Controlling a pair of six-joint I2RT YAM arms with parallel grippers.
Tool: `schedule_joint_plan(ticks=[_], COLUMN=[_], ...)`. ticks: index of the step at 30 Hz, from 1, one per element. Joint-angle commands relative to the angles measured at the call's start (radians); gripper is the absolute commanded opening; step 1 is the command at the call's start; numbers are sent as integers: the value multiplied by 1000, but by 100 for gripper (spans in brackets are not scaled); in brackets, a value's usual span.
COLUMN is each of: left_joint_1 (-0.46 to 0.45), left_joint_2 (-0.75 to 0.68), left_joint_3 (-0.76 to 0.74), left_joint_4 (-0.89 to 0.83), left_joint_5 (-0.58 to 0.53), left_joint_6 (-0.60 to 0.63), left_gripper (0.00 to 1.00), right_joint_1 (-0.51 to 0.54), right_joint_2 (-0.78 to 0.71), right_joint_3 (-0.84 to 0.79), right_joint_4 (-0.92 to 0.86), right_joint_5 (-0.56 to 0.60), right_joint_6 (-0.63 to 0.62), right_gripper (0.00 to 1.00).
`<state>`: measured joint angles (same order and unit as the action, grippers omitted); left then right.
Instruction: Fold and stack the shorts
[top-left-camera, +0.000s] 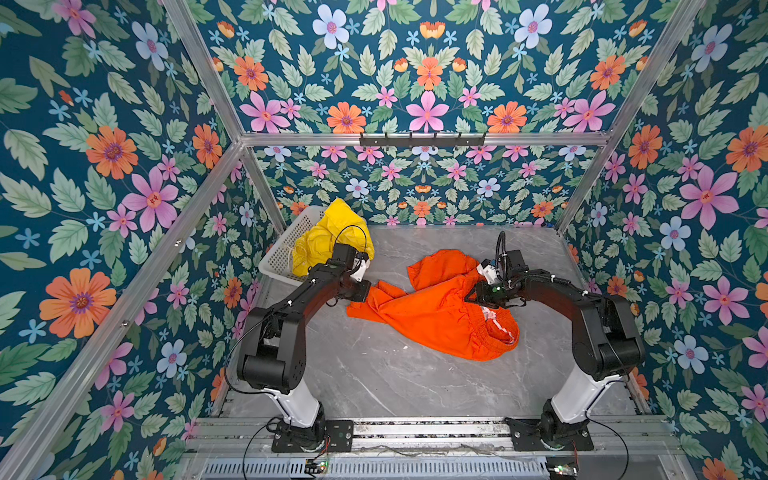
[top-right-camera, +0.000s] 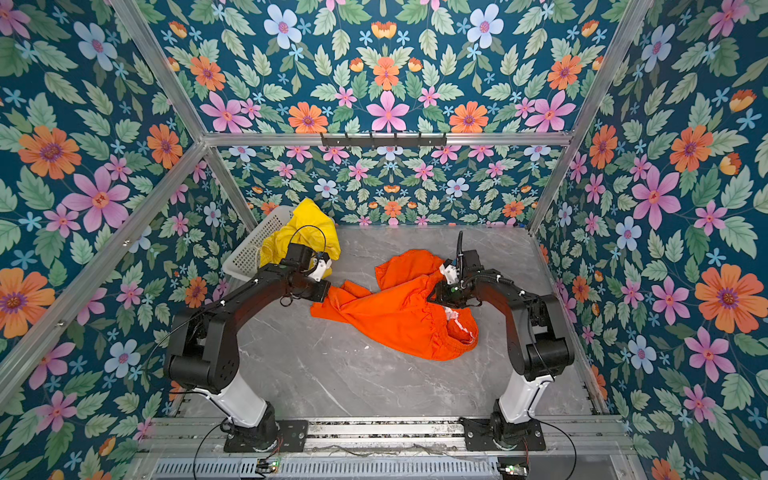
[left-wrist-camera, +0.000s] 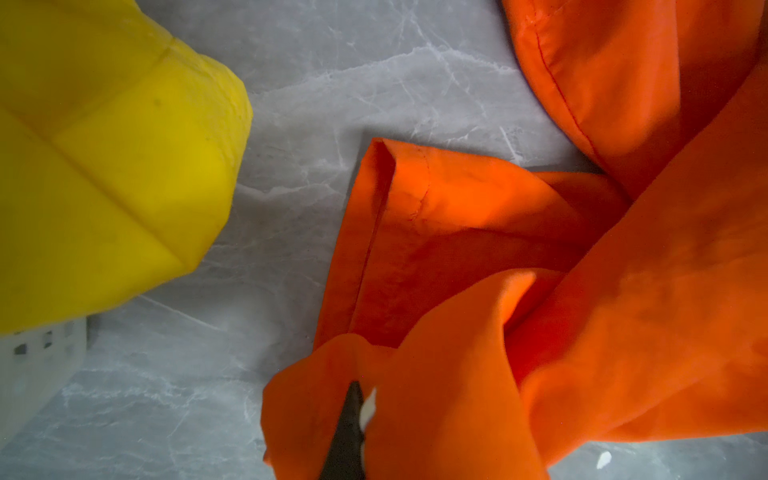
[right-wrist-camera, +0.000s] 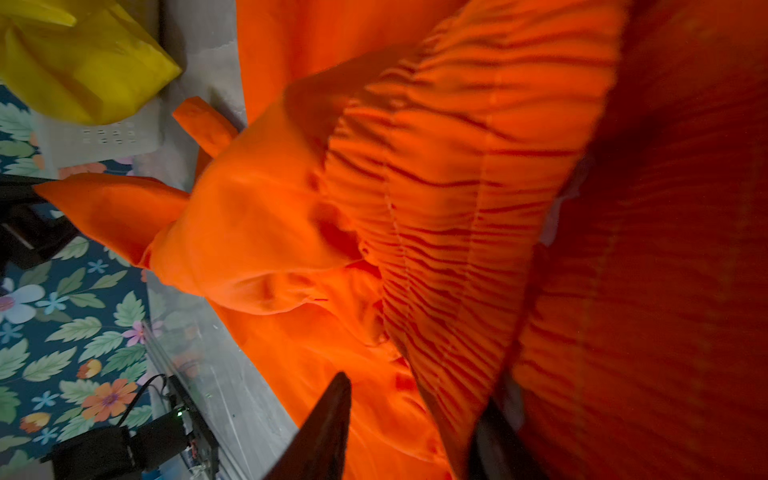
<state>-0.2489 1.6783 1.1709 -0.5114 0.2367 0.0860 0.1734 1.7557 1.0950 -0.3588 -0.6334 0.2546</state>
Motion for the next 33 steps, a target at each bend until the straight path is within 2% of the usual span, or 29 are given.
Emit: schedule_joint_plan(ticks=[1,6,7,8,9,13,19,23,26,33], left_joint_1=[2,3,4,4,6,6,7,7,9,41], left_joint_2=[-2,-13,-16,-21,-22,-29,-32,-37,-54,-201], left_joint_3=[1,3,4,3,4,1,1,3,13,108], left_joint_4=[7,5,5,5,5,6,8,7,-14,-132], left_joint_5=[12,12,14,16,16,17,22,22,6,-101], left_joint_6=[-1,-6,-7,-6,-8,-9,-12,-16,-15,3], left_gripper=[0,0,0,0,0,0,0,0,0,0], right_joint_1=[1,0,0,1,1,1,1,1,-3,-83], right_joint_2=[6,13,13,20,27,64,100,80,-1,-364], right_joint_3=[-7,-2,1,8,13,19,7,5,10,109], right_joint_4=[70,80,77,67,58,52,92,111,99,-1], right_joint_5=[-116,-100,-100,-99,-89,-88,-144,-145,-134,-134], right_joint_6=[12,15,14,11,8,-4,5,17,28,39], right_gripper=[36,29,33,43,48,49,48,30,13,6])
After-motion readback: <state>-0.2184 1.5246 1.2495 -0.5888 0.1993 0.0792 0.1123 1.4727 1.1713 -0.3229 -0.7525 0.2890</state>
